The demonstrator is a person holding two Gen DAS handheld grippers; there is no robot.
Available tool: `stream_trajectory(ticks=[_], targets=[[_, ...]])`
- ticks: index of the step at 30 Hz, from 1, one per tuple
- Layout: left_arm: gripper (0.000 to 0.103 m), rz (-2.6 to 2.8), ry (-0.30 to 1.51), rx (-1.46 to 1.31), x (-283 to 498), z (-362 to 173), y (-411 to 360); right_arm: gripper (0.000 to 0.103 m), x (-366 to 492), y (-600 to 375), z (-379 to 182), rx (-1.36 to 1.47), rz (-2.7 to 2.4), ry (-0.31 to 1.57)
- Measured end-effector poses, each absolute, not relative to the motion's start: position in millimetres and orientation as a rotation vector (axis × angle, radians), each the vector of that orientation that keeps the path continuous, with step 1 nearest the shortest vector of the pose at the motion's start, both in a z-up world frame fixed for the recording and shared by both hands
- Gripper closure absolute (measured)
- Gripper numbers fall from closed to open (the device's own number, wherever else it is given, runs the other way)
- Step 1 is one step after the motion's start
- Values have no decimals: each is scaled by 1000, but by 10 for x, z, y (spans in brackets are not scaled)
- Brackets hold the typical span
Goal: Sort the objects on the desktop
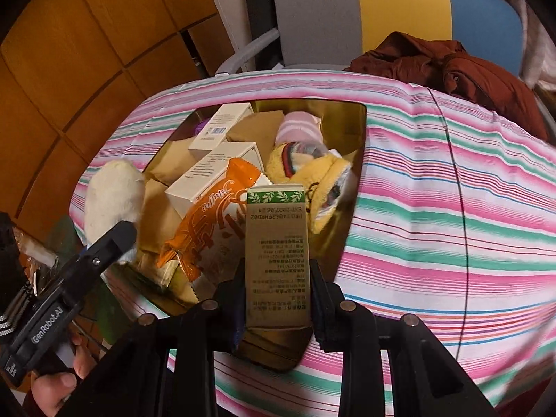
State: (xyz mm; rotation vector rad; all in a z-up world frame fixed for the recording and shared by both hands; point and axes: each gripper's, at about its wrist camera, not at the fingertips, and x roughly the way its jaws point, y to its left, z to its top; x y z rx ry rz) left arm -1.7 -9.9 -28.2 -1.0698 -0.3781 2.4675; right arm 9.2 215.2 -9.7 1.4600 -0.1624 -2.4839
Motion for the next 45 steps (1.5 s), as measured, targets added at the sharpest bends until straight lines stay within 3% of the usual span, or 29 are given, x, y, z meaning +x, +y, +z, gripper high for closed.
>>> stream_trajectory(ticks=[2,4,6,10,12,13,14,15,17,23,28,32,33,38,45], targets=[[56,2440,-387,-1103,-37,-334,-79,56,115,2108,-79,1447,-2473,-166],[54,2430,-381,-1134,-26,-372,-61,50,143,2100,-45,1425,-2483,-164],[46,2447,-362,-1141,7,-373,-69,49,165,2135,-5,1405,-2502,-172],[45,2514,-345,-1078,115,-275,-173,49,189,2186,23,1403,-2494,-207],[45,2521,-367,-1022,174,-211,-243,54,195,2147,12,1403,-2477,-185],[46,2523,-381,-988,199,-191,-277,64,191,2090,-9,1403,-2458,-158],[52,2545,-382,-955,236,-168,-311,69,191,2060,-25,1405,-2445,-145],[65,2567,-362,-948,235,-156,-314,70,176,1997,-57,1411,-2424,-127],[71,2570,-294,-1007,165,-206,-259,74,145,1913,-116,1416,-2412,-100],[69,2539,-263,-1071,34,-300,-107,74,-55,1804,-235,1442,-2443,-39],[67,2534,-185,-1130,65,-271,66,73,-79,1894,-224,1450,-2431,-144],[54,2591,-179,-1188,147,-160,41,30,134,1948,-9,1353,-2545,-77],[49,2610,-169,-1210,145,-139,28,27,176,1961,42,1325,-2573,-48],[48,2708,-117,-1296,203,-47,-38,17,211,1998,144,1285,-2628,-23],[49,2815,-1,-1305,304,82,-19,14,245,2036,159,1289,-2654,-36]])
